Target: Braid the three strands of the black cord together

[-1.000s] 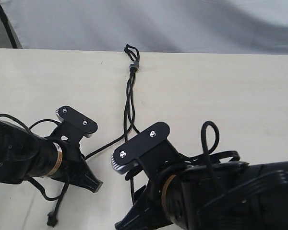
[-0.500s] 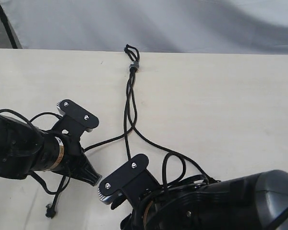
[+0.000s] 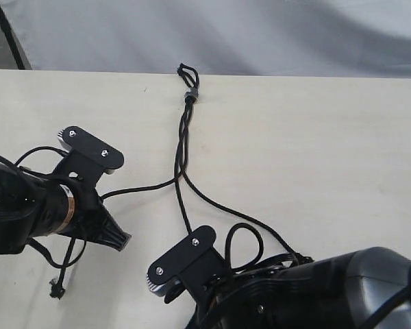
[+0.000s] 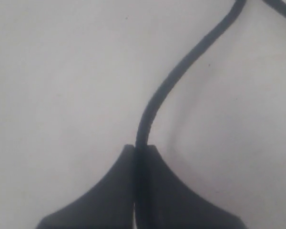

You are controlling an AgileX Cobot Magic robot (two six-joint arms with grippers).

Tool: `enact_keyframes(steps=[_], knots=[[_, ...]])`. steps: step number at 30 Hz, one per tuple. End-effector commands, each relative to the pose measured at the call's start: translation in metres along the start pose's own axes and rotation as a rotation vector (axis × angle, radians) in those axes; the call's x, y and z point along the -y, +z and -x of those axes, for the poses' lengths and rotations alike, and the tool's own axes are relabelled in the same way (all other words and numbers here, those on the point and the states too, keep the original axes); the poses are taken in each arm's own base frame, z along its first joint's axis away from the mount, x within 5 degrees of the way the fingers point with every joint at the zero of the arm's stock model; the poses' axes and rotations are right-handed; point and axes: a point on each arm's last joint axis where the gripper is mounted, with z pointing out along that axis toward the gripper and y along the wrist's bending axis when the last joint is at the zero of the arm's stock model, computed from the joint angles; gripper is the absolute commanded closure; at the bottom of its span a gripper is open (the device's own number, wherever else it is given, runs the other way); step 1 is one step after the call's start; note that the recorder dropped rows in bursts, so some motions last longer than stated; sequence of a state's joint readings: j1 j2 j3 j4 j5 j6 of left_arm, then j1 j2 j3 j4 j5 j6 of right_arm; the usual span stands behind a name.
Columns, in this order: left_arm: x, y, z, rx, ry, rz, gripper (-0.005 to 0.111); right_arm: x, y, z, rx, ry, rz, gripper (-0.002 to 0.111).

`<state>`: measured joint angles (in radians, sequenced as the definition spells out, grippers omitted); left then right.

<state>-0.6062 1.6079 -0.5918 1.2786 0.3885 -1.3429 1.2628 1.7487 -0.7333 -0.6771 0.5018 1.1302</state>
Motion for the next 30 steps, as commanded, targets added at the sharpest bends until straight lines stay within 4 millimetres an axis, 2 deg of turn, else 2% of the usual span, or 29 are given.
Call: enact_keyframes(steps=[1, 4, 9, 20, 22, 23, 24, 25, 27, 30], knots=[[-0.005, -0.003, -0.002, -0.005, -0.01, 0.035, 0.106, 0.007, 0.001, -0.003, -0.031, -0.003, -0.062, 0.109], [-0.012, -0.003, -0.004, -0.027, -0.029, 0.109, 0.107, 0.012, 0.0, -0.006, -0.061, -0.014, -0.123, 0.109], [-0.008, -0.003, -0.007, -0.029, -0.037, 0.074, 0.107, 0.012, 0.0, -0.005, -0.061, -0.028, -0.121, 0.109], [0.005, 0.027, -0.027, -0.155, -0.032, 0.049, 0.107, 0.012, 0.0, -0.005, -0.061, -0.025, -0.121, 0.109], [0.006, 0.029, -0.029, -0.167, -0.027, 0.046, 0.102, 0.012, 0.0, -0.006, -0.063, -0.025, -0.125, 0.109], [0.008, 0.03, -0.028, -0.163, -0.029, 0.023, 0.092, 0.015, 0.0, -0.006, -0.073, -0.026, -0.148, 0.108], [0.009, 0.03, -0.028, -0.161, -0.03, 0.013, 0.087, 0.015, -0.001, -0.007, -0.077, -0.023, -0.158, 0.108], [0.011, 0.03, -0.027, -0.155, -0.032, -0.01, 0.074, 0.017, -0.001, -0.008, -0.085, -0.005, -0.181, 0.108], [0.012, 0.03, -0.023, -0.145, -0.036, -0.013, 0.058, 0.018, -0.001, -0.008, -0.09, -0.002, -0.192, 0.108], [0.013, 0.03, -0.022, -0.14, -0.038, -0.025, 0.051, 0.018, -0.001, -0.008, -0.088, 0.005, -0.19, 0.108]])
